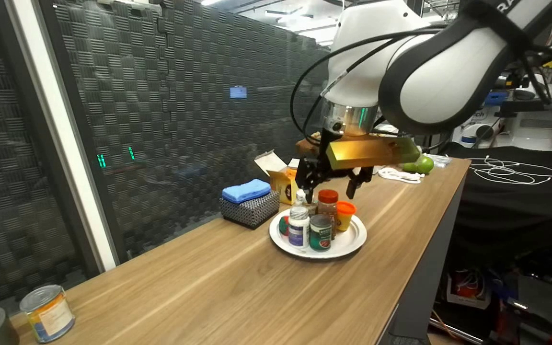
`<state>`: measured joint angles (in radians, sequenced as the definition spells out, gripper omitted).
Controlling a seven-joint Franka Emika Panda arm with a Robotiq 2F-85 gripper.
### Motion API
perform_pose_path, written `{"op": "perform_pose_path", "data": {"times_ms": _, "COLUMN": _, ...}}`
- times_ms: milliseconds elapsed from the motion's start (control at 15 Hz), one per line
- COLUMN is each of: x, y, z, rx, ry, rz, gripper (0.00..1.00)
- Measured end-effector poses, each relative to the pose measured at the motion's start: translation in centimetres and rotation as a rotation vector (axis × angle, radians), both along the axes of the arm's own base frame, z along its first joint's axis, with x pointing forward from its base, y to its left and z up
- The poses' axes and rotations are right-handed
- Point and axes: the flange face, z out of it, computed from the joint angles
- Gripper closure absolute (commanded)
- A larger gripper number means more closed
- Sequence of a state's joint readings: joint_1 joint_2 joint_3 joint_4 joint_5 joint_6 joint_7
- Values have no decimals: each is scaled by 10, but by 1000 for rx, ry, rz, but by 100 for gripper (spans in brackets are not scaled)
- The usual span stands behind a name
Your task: Put the plush toy and all the containers on the white plate
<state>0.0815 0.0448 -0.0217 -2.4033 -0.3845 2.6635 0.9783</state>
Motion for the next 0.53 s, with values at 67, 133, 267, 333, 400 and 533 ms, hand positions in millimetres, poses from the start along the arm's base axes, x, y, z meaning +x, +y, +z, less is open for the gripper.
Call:
{"op": "perform_pose_path", "data": {"times_ms": 67, "x": -3, "y": -2, "z": 11, "rx": 0, "ry": -3, "rz": -9, "gripper": 0}}
{"op": "perform_pose_path", "data": {"times_ms": 133, "x": -8, "y": -4, "z": 21, "rx": 1, "ry": -3, "rz": -12, "gripper": 0}}
{"op": "perform_pose_path", "data": {"times_ms": 267, "x": -19, "y": -6, "z": 40, "rx": 12, "ry": 3, "rz": -10, "gripper": 0}}
{"op": "perform_pose_path", "data": {"times_ms": 333, "x": -26, "y": -7, "z": 48, "rx": 21, "ry": 7, "rz": -4, "gripper": 0}}
{"op": "perform_pose_path", "data": {"times_ms": 400, "x": -33, "y": -8, "z": 54, "rx": 31, "ry": 15, "rz": 5, "gripper": 0}}
{"op": "perform_pose_path", "data": {"times_ms": 533, "x": -50, "y": -10, "z": 63, "rx": 64, "ry": 37, "rz": 39, "gripper": 0}}
